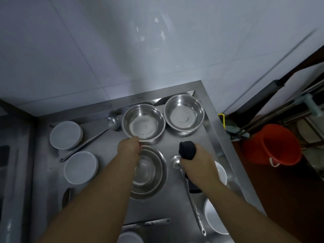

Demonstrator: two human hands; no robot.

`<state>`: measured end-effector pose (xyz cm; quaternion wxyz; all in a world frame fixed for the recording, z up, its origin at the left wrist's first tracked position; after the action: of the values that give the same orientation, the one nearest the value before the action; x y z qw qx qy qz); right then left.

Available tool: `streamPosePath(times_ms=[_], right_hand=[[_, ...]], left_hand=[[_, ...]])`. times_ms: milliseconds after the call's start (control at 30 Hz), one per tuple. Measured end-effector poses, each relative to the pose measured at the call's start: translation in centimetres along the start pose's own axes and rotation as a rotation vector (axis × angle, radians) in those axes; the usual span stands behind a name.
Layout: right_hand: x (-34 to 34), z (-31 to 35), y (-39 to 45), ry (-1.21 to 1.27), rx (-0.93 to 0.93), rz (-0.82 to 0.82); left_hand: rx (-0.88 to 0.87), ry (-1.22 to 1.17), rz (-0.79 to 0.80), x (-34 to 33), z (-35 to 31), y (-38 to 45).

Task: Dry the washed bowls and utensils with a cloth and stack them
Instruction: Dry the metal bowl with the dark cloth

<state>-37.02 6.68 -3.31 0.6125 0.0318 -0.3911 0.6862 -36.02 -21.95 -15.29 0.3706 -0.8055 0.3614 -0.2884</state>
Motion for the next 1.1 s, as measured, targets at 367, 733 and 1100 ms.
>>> streamPosePath(times_ms=[367,733,1100], right_hand=[[-0.5,4.9,-7.0,0.102,0.073,0.049],[2.3,12.8,-15.3,0.514,0.151,0.109],[6.1,21.4,-22.0,-0.046,0.920,0.248]], left_hand=[[-0.062,-0.131,0.098,7.1,-0.9,-9.3],[-0.116,-0.335,0.344,12.2,0.6,-23.2],[-0.403,-0.317,0.635,9.3,-1.6,-37.5]])
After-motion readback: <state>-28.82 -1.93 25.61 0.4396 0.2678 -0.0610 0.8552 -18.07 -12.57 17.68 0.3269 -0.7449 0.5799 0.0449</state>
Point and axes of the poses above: each hand's wrist, its own y-axis towards the middle knuckle, its own x-axis out of the back of the hand, z = x × y, the point moved 9 cm from there along y, towards the middle knuckle, and after that the axes turned 8 degrees about y, right-handed, at the moved point
